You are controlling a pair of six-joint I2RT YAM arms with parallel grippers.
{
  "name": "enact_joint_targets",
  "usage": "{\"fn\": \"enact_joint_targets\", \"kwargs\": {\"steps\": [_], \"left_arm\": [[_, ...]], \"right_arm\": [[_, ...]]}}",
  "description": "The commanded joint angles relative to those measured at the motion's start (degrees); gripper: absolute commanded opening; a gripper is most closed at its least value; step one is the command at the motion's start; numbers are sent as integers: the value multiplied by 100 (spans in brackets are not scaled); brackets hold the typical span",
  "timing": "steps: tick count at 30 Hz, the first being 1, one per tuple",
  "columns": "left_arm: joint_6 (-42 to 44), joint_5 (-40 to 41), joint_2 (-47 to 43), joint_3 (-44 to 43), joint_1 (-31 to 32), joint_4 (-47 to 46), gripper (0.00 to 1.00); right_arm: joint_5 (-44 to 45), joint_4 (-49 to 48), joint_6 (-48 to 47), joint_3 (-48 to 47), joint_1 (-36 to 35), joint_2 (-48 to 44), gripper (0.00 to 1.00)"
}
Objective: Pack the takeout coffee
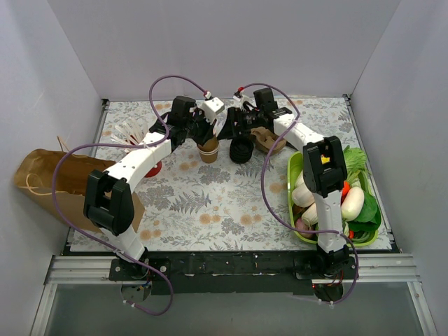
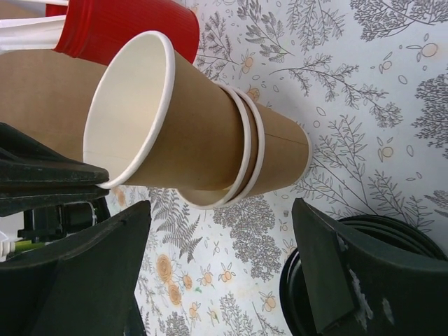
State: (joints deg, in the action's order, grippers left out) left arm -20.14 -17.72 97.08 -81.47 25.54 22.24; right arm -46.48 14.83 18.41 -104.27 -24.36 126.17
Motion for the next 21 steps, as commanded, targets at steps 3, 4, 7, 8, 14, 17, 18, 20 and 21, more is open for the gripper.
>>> {"fn": "enact_joint_targets", "kwargs": {"steps": [3, 4, 7, 8, 14, 17, 18, 20, 21], "left_arm": [[19, 40, -382, -650, -32, -1, 0], [19, 40, -417, -729, -32, 43, 0], [28, -4, -602, -914, -32, 228, 0], [63, -108, -724, -914, -32, 272, 0], [335, -645, -1462, -256, 4, 764, 0], [862, -1286, -1902, 183, 47, 1247, 0], [985, -1531, -1999, 306, 65, 1413, 0], [1170, -1682, -2245, 702, 196, 1528, 0], [1127, -1761, -2298, 790, 240, 1581, 0]], "right_arm": [[-81, -103, -478, -155, 317, -487, 90], [-115, -112, -514, -103, 353, -610, 90], [-134, -7, -724, 29, 485, -847, 90], [-107, 98, -812, 64, 493, -909, 90], [244, 485, -1515, 573, 590, -1516, 90], [639, 827, -2145, 784, 617, -1797, 90], [744, 898, -2332, 846, 617, -1858, 90], [1043, 1109, -2857, 969, 617, -2078, 89], [1114, 1162, -3009, 1118, 617, -2148, 89]]}}
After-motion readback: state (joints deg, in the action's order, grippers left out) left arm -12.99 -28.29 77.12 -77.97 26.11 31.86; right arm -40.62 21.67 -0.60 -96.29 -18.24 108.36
